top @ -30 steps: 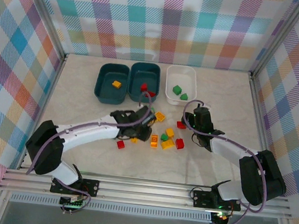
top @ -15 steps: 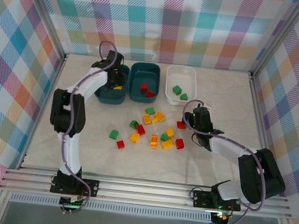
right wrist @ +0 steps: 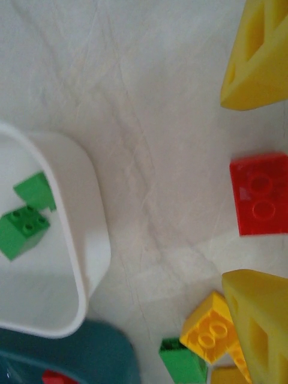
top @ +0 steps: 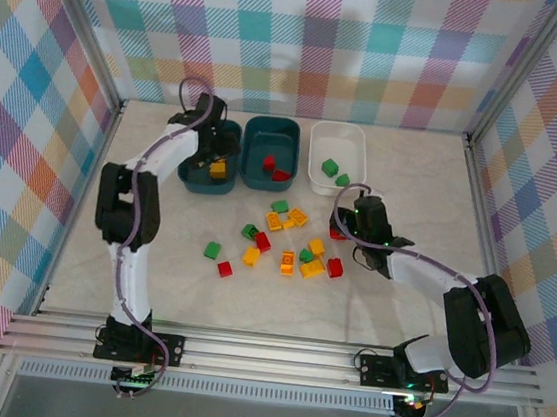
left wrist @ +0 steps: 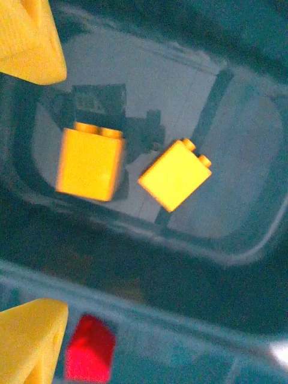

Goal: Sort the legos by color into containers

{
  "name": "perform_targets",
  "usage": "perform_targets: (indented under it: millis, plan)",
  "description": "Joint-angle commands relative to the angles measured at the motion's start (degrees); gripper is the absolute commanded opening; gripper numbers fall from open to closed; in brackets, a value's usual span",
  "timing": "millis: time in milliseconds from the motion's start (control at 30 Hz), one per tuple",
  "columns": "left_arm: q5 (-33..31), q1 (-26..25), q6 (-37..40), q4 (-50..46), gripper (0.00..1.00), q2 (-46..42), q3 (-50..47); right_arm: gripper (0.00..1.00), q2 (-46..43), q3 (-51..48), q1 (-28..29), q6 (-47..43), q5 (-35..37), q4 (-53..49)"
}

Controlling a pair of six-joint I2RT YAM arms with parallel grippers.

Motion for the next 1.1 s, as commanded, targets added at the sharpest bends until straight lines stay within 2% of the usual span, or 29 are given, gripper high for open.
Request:
perform_targets:
  millis: [0,167,233,400,467,600,700,800,867,1000,1067]
  plan:
    - [1.65,-2.81,-4.91,5.89,1.00,-15.74,-8.20,0.77,3.71,4.68,0.46,-2.45,-0.67,-6.31]
    - [9.64,-2.94,-12.88,8.14,1.00,-25.09,-18.77,0.82,11.48,13.58,0.48,-3.95,0.57,-19.81]
    - [13.14,-2.86,-15.72,10.67,1.00,-27.20,-22.80,0.82,11.67,13.58,0.38,-3.62,1.72,-20.90]
    - [14.44,-2.87,-14.17,10.61,1.00,-27.23,-24.67,0.83,15.43,16.10,0.29,-5.73,-3.20,-23.78]
    - [17.73,-2.87,-16.41,13.86,0.99,-27.02,-26.57,0.83,17.43,17.80,0.29,-6.29,-3.03,-26.14]
    - [22.00,-2.87,-18.81,15.71,0.98,-27.34,-26.75,0.81,18.63,18.25,0.29,-8.21,-7.61,-24.97]
    - [20.50,-2.91,-19.27,16.36,0.99,-29.80,-28.15,0.74,21.22,20.57,0.29,-7.99,-6.53,-26.40]
    - [20.88,-2.86,-21.21,20.08,0.99,-32.44,-31.43,0.59,22.07,21.20,0.35,-7.91,-5.64,-26.82]
    - [20.35,-2.94,-21.14,19.01,0.99,-33.26,-31.51,0.50,21.63,20.88,0.38,-7.62,-5.19,-26.62]
    - [21.76,-2.93,-25.61,18.69,0.99,-35.18,-31.73,0.45,19.18,20.32,0.96,-7.38,-4.90,-26.25]
    - [20.76,-4.29,-28.89,23.29,0.99,-39.09,-35.21,0.43,17.39,20.49,1.72,-6.92,-3.90,-26.34]
